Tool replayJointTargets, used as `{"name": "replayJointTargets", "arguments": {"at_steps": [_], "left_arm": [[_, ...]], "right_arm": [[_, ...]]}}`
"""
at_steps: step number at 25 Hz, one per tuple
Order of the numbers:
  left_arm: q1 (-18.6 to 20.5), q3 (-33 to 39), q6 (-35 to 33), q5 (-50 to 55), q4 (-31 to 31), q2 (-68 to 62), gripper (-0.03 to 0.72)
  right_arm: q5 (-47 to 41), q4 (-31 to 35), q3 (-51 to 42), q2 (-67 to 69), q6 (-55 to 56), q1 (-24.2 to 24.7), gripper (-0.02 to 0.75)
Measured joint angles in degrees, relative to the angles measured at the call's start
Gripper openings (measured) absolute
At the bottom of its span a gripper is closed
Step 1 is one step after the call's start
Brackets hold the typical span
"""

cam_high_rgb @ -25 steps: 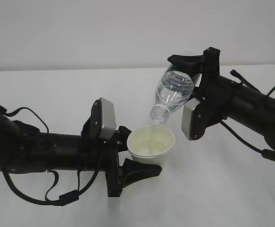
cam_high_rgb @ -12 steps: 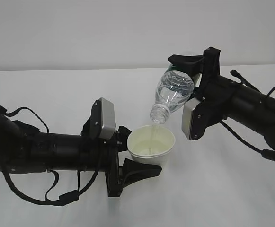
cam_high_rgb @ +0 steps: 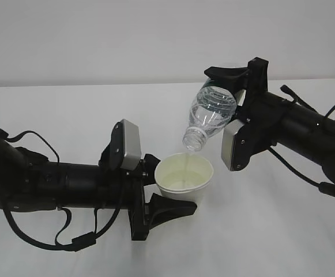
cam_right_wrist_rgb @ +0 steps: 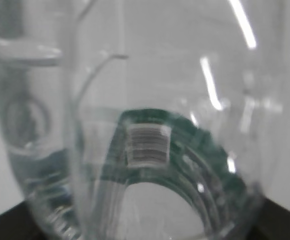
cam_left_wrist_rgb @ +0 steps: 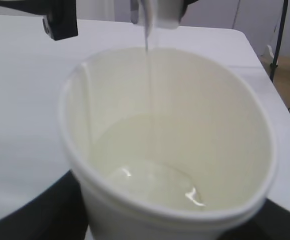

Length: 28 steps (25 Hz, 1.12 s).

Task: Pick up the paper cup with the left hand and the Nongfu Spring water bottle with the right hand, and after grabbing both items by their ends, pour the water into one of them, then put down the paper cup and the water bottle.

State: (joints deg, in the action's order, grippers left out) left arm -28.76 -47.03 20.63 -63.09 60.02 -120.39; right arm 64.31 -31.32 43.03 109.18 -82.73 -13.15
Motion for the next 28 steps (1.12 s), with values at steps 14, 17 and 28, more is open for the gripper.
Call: {"name": "replayJointTargets", "arguments": {"at_steps": [14, 17, 28], "left_arm": [[0.0, 0.0, 0.1, 0.1, 0.0, 0.0, 0.477], [0.0, 0.0, 0.1, 0.1, 0.0, 0.0, 0.477], [0.0, 0.0, 0.1, 0.1, 0.1, 0.0, 0.477]], "right_arm": [[0.0, 0.0, 0.0, 0.0, -0.1, 0.0, 0.483], [0.0, 0.0, 0.0, 0.0, -0.3, 0.0, 0.483], [0.0, 0.0, 0.0, 0.0, -0.7, 0.0, 0.483]]}}
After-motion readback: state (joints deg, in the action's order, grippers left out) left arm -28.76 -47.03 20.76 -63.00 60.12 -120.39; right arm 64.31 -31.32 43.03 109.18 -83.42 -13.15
